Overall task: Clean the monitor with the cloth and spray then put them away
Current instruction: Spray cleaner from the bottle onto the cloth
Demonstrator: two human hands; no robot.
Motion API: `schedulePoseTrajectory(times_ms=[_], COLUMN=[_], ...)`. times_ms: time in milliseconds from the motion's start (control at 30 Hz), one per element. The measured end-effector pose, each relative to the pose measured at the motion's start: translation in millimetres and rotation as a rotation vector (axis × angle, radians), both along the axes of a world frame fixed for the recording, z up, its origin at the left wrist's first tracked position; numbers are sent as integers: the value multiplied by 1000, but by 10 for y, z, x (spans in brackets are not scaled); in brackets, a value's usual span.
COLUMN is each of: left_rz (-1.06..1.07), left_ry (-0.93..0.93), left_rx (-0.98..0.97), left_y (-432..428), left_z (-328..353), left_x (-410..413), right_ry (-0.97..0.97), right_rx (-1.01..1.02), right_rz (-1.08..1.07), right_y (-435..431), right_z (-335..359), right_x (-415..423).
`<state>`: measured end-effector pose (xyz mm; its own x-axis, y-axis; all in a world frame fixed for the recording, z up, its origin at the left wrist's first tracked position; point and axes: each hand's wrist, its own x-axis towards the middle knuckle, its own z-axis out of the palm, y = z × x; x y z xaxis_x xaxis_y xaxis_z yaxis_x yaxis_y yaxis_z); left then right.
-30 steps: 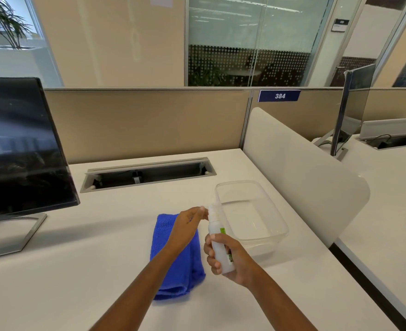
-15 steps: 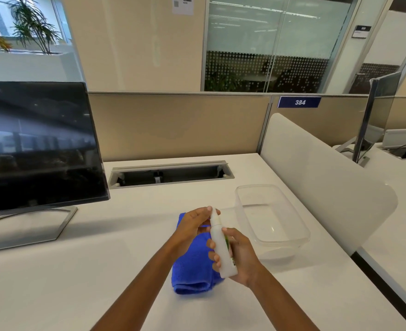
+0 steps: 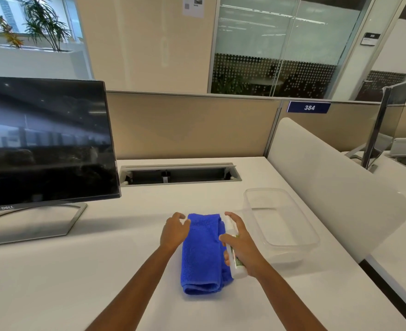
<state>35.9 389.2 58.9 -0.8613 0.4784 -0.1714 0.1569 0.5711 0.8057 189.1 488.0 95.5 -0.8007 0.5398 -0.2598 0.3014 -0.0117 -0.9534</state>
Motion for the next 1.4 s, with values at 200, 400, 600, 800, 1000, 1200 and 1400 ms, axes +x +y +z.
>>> schedulePoseTrajectory(times_ms=[200,400,600,800,1000,1200,1400], left_rz=[4,10,174,262,300,336,367], left_ry=[-181,-290,-309,-322,-322,-301,-293], left_rx=[-70,28,283,385,446,465,473], left_y=[57,210,312,377,388,363,328], left_z=[-148,-102,-76,7,117,171,248], left_x=[-35,-47,9,53,110,99,24], right_ry=[-158,-171,-144,-135,-42,-6,37], right_rx=[401,577,685,713,738,723,758], right_rz=[8,-3,-62,-84,-133,-200,-178], right_y=[-11,40,91,84,75,102,111], right_z=[-163,-216,-244,-256,-252,-220,-189], right_x=[-30,-150,-247,-358,-405,-398,-293])
